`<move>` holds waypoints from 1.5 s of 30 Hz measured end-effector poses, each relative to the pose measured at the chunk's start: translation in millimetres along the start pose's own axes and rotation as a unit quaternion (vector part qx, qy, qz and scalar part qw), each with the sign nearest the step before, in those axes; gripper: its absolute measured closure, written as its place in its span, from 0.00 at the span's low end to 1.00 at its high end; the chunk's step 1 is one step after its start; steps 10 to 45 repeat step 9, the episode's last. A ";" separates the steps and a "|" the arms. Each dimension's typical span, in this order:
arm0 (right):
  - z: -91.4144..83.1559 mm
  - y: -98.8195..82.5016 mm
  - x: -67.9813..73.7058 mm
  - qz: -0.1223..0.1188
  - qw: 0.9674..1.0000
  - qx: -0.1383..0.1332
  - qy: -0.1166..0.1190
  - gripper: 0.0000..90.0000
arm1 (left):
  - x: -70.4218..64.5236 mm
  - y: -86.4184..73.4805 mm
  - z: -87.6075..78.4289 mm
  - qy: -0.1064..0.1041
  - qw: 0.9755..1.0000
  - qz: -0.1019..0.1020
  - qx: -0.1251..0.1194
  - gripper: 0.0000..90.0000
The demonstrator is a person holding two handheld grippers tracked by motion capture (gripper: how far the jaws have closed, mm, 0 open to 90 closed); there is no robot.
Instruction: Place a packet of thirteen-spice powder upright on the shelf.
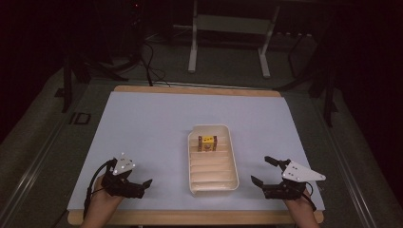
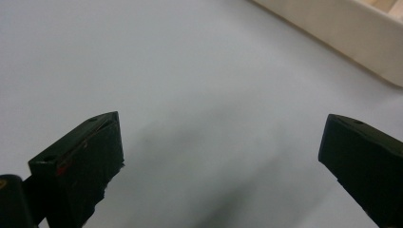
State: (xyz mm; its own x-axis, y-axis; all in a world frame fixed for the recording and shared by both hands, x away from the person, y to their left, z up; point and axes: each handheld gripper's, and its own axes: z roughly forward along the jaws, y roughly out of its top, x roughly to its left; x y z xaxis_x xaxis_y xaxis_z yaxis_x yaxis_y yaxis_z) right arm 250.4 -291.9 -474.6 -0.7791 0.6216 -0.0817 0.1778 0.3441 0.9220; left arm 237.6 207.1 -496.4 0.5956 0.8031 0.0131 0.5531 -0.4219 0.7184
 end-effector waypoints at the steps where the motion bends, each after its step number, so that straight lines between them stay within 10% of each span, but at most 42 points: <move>1: 0.1 0.0 -0.1 0.000 1.000 0.000 0.000 0.18 | 0.0 -0.2 0.1 0.003 1.000 0.000 0.000 0.02; 45: -0.9 0.0 -1.0 0.000 1.000 -0.003 -0.002 0.18 | 2.7 0.4 -6.0 0.006 0.999 -0.024 -0.021 0.02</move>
